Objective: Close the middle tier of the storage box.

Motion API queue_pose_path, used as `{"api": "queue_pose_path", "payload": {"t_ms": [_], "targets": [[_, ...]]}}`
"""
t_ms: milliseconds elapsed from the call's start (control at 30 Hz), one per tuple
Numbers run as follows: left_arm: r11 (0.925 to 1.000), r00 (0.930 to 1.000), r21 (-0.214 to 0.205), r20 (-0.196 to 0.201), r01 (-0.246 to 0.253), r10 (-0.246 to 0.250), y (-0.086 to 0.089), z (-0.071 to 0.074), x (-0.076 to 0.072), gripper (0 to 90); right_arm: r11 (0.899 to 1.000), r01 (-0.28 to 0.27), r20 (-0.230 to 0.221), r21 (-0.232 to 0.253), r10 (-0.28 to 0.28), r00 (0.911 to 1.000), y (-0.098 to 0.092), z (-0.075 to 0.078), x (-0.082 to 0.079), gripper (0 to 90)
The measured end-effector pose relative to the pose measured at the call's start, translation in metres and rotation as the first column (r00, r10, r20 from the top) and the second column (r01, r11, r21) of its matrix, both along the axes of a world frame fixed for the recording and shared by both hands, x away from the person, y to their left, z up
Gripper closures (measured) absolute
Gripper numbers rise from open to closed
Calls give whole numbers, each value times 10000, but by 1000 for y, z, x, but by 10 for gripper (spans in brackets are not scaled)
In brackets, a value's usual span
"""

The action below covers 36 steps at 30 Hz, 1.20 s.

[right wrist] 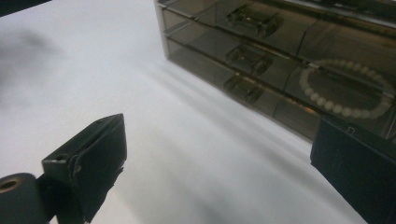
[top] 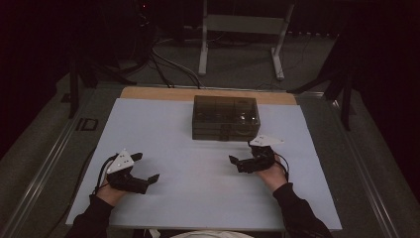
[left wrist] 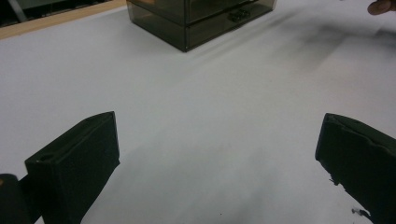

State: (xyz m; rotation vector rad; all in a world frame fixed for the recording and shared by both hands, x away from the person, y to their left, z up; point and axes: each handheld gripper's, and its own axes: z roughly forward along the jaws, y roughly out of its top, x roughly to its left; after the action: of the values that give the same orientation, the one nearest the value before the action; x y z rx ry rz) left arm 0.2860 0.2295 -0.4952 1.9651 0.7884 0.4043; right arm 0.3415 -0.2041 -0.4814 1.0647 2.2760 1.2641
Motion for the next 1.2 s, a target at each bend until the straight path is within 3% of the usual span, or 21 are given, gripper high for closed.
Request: {"api": "queue_pose_path", "payload": {"t_ms": [333, 800, 933, 1033, 1200], "targets": [[10000, 10000, -47, 24, 15, -15, 1, 0, -1, 10, 9995, -283, 365, 121, 278, 9989, -28, -4, -27, 33], [10000, 10000, -51, -12, 81, -81, 1, -1, -1, 10, 9987, 506, 703, 103, -512, 9962, -80, -11, -62, 37], [9999, 10000, -37, -13, 94, -94, 0, -1, -1, 10, 9967, 793, 518, 179, -802, 9954, -91, -16, -68, 43], [9999, 9999, -48, -7, 102, -102, 0, -1, -1, 10, 9950, 961, 139, 285, -966, 9952, -97, -21, -68, 42], [9999, 9998, -16, -55, 170, -170, -1, -2, -1, 10, 9952, 916, -152, 353, -911, 9957, -95, -25, -62, 36]]}}
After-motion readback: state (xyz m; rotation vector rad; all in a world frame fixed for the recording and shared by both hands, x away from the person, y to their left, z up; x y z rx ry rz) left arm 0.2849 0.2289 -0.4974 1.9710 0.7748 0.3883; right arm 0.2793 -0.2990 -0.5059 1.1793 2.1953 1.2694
